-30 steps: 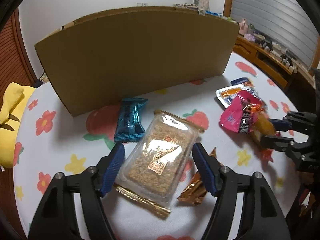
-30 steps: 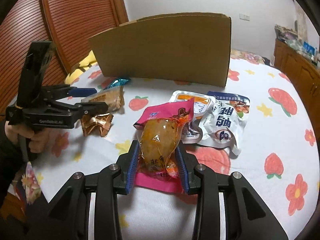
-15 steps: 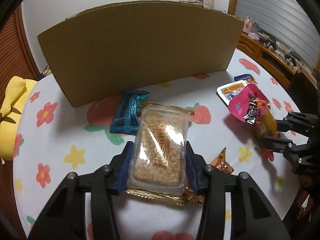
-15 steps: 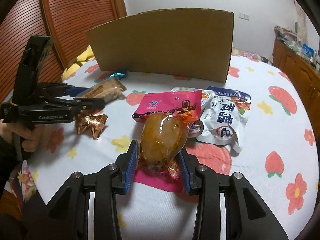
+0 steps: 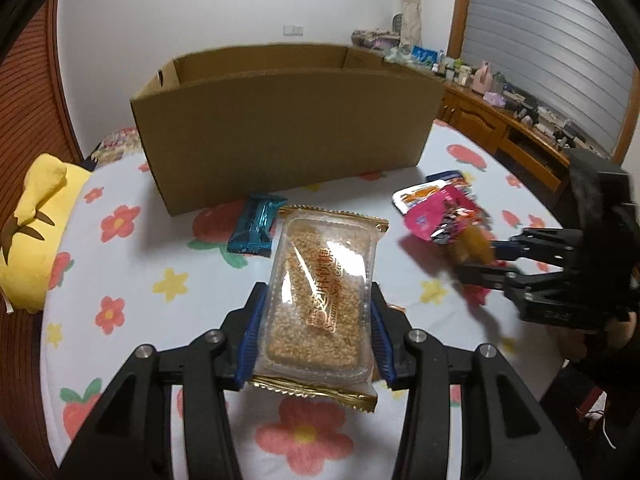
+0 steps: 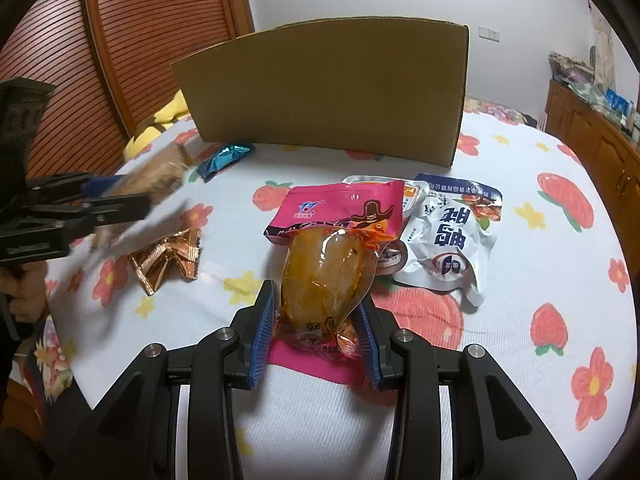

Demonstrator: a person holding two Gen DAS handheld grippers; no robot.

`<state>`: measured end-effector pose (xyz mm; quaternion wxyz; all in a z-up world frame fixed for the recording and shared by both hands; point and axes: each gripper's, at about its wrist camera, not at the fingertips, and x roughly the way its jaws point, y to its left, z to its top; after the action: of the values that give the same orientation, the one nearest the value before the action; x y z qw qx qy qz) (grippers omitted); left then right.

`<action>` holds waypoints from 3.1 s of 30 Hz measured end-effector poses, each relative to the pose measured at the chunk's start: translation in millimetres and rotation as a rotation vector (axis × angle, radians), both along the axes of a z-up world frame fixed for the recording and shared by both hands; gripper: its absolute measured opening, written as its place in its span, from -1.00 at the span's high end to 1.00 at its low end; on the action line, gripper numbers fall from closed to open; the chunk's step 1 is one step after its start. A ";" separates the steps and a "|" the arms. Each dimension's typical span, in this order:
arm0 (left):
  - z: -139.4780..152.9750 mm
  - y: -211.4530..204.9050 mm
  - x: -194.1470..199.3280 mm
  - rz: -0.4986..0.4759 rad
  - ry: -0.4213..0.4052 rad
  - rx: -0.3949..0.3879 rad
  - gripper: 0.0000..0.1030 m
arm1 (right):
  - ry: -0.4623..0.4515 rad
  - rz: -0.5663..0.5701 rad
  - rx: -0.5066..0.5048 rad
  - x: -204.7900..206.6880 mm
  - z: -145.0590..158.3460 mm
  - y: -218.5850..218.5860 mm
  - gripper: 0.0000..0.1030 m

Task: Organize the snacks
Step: 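Grasp the clear cake packet with the left tool while the right tool grasps the pink pouch, then carry both packets over the cardboard box and open both tools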

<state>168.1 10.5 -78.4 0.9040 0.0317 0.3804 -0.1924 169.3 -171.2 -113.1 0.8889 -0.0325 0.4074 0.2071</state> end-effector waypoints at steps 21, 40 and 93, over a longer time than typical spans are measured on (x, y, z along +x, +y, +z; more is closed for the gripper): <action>25.7 8.0 -34.0 0.053 -0.082 0.029 0.11 | -0.143 -0.012 -0.004 -20.5 13.1 -3.7 0.33; 60.8 7.0 -9.9 0.067 -0.165 -0.008 0.11 | -0.240 0.004 0.032 -8.4 74.5 -3.8 0.33; 89.6 -16.4 168.3 0.133 -0.183 0.030 0.06 | -0.175 0.074 0.029 148.1 115.1 5.0 0.28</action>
<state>336.4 -5.9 11.2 0.9452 0.0376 0.3003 -0.1226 317.4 -166.3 2.0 0.9132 -0.0525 0.3236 0.2422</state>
